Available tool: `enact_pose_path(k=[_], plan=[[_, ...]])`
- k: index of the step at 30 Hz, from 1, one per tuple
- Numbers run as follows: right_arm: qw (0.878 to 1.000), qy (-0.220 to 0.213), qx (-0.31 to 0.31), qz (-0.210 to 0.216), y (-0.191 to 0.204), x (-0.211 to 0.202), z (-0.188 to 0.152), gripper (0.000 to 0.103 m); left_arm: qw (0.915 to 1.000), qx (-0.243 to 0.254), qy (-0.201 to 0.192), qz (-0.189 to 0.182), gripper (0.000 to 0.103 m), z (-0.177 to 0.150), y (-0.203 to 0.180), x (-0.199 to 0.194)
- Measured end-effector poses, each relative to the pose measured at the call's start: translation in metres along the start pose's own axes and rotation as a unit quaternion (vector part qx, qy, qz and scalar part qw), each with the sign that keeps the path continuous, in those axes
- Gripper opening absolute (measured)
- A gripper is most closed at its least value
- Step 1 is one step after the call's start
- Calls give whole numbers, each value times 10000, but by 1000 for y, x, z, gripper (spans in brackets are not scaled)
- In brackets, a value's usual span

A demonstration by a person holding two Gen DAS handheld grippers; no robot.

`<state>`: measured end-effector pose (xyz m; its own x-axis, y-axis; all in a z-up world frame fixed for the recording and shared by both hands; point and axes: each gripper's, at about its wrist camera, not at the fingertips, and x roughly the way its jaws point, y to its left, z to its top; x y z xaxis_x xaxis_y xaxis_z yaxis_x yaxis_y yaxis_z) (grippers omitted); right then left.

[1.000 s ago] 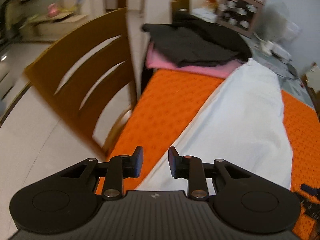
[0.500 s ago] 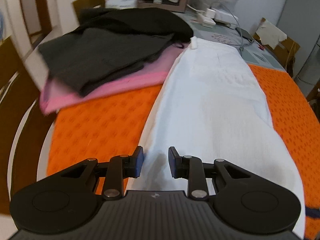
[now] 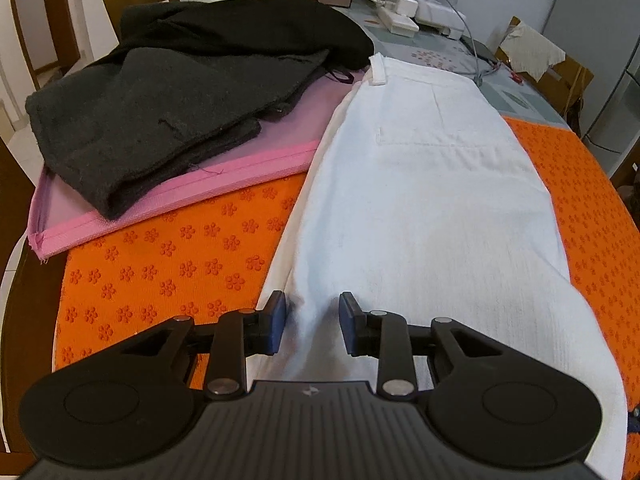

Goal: Fold clothes

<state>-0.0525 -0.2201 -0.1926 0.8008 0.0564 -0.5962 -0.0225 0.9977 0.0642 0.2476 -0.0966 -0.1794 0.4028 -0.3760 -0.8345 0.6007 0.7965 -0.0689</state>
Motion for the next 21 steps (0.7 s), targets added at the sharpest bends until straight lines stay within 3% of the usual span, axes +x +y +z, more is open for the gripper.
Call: enact_pose_path(k=[3, 6, 8, 14, 17, 21], plan=[[9998, -7, 23, -198, -2, 8, 2, 70, 10000, 15, -3, 31, 35, -1, -1, 0], [9999, -15, 81, -142, -5, 10, 3, 68, 10000, 16, 10, 30, 35, 0, -1, 0], [10000, -29, -15, 91, -5, 6, 2, 54, 9999, -25, 96, 56, 34, 3, -2, 0], [9985, 158, -206, 490, -12, 1, -1, 54, 9996, -28, 33, -289, 33, 13, -8, -15], [9981, 103, -98, 596, -10, 2, -3, 54, 9997, 56, 104, -232, 33, 12, -11, -8], [9994, -242, -12, 252, -3, 8, 3, 55, 9998, 106, 154, -39, 34, 8, -11, 4]])
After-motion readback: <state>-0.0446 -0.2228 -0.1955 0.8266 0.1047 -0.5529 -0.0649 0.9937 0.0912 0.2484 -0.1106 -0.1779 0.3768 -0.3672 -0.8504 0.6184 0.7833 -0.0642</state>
